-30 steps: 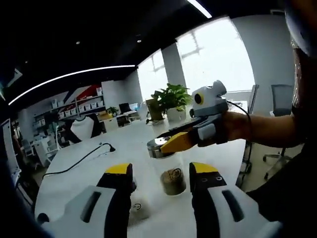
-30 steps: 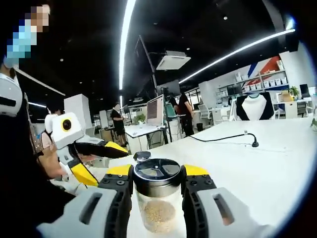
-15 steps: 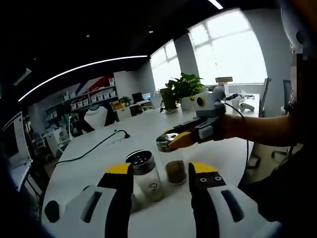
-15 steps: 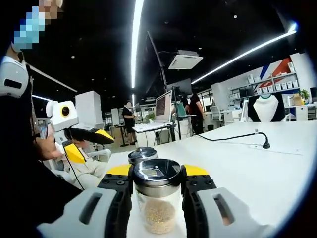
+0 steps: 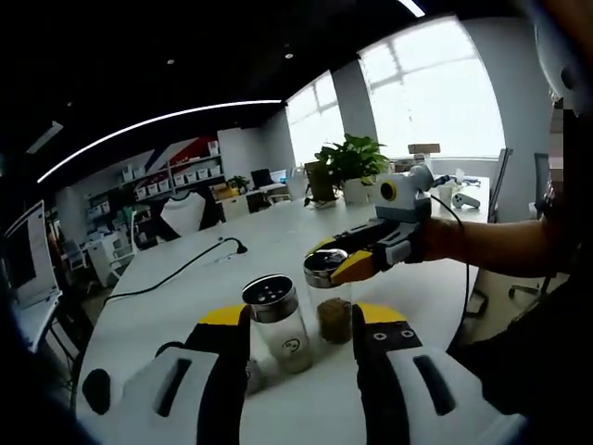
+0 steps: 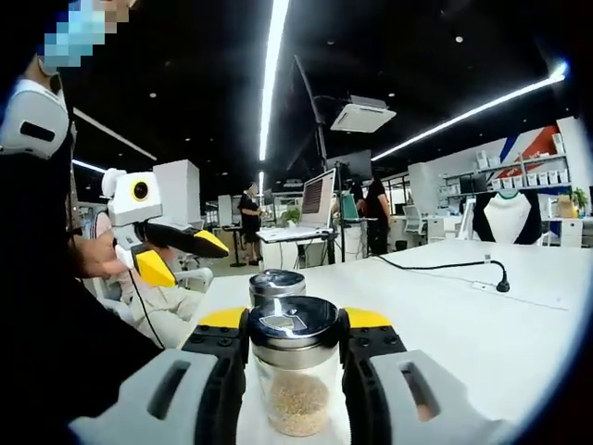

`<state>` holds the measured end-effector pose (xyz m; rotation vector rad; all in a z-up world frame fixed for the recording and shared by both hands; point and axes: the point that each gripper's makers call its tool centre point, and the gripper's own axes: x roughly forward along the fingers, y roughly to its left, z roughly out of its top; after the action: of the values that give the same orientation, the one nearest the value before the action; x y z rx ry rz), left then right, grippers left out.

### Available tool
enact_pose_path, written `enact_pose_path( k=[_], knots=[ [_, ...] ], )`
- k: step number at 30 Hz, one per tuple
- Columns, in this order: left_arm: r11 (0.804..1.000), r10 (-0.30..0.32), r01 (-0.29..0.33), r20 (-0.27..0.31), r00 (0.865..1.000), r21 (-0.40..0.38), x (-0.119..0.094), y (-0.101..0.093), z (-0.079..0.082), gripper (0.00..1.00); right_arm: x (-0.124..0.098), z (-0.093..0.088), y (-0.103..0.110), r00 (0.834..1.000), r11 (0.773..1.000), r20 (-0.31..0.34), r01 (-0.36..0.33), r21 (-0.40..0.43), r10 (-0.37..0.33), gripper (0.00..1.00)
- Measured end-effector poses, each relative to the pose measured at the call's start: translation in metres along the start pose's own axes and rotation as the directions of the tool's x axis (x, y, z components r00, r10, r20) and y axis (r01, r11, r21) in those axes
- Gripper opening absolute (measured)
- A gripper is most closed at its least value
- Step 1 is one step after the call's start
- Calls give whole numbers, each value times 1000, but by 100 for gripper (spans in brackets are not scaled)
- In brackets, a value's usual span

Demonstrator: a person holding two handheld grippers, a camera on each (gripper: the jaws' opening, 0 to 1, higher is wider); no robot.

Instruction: Rotate the seasoning bottle until the label or dispensing opening points toward the visible target arrow and the bottle remains upright within the marked orientation range

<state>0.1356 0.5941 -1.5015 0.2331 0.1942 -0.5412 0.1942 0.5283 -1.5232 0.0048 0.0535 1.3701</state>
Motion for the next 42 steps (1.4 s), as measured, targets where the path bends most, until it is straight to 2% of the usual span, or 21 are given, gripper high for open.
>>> enact_pose_path(
  k=[5,9,11,15,17,18,23,26,27,28,30,31,32,33,35,36,37,38,39,41,42],
  knots=[
    [1000,8,-8,-2,1000,-9,-3,0,0,46,0,1,-2,1000,1000,-7,9,-19,-9,37],
    [1000,11,-11,3,1000,-19,-6,0,0,46,-1,5,-6,999,999,-6,42,-28,-43,56],
    [1000,13,-13,3,1000,-29,-7,0,-2,47,-3,8,-4,999,999,-9,49,-22,-49,54],
    [998,27,-28,-6,1000,-58,-10,1,-9,47,-9,15,-2,994,993,-7,112,-20,-112,55],
    [996,36,-37,-13,999,-77,-12,2,-14,47,-14,15,-1,983,983,-18,184,-26,-184,58],
    [995,40,-41,-19,999,-86,-12,3,-16,48,-15,14,2,981,981,-24,190,-31,-191,58],
    [990,82,-85,-30,996,-114,-17,11,-28,62,-21,15,26,976,976,-22,217,-24,-217,57],
    [986,102,-106,-40,994,-130,-20,14,-35,72,-23,15,34,964,965,-37,261,-21,-262,61],
    [985,105,-110,-40,994,-135,-21,15,-37,74,-26,15,33,950,951,-43,309,-12,-309,64],
    [981,116,-121,-42,992,-149,-23,17,-39,76,-26,15,35,945,946,-44,324,-17,-325,69],
    [973,140,-147,-49,989,-176,-27,22,-43,78,-31,13,32,908,911,-78,411,-32,-412,80],
    [970,149,-157,-55,987,-185,-29,24,-45,77,-32,12,35,900,903,-81,429,-27,-429,85],
    [966,160,-170,-67,985,-195,-32,28,-49,75,-35,8,35,875,880,-107,474,-11,-473,90],
    [965,163,-173,-68,984,-196,-33,29,-50,73,-36,8,35,866,871,-110,490,-13,-489,91],
    [951,214,-228,-89,973,-207,-40,41,-56,71,-43,3,35,801,812,-136,582,-50,-583,99],
    [949,227,-241,-93,970,-204,-42,44,-58,72,-48,-2,35,768,782,-162,623,-40,-620,100],
    [947,234,-248,-92,968,-202,-42,46,-58,75,-48,-2,37,763,776,-162,629,-39,-626,99],
    [935,275,-289,-95,957,-205,-46,54,-60,78,-48,1,42,727,729,-114,684,30,-677,100],
    [931,294,-308,-96,951,-196,-48,58,-61,81,-45,2,45,727,727,-99,685,49,-679,100],
    [920,328,-339,-88,941,-195,-53,64,-61,88,-47,-1,45,695,696,-94,718,27,-713,100],
    [915,341,-350,-77,937,-199,-56,66,-60,90,-46,-2,47,686,687,-95,726,26,-721,100]
  ],
)
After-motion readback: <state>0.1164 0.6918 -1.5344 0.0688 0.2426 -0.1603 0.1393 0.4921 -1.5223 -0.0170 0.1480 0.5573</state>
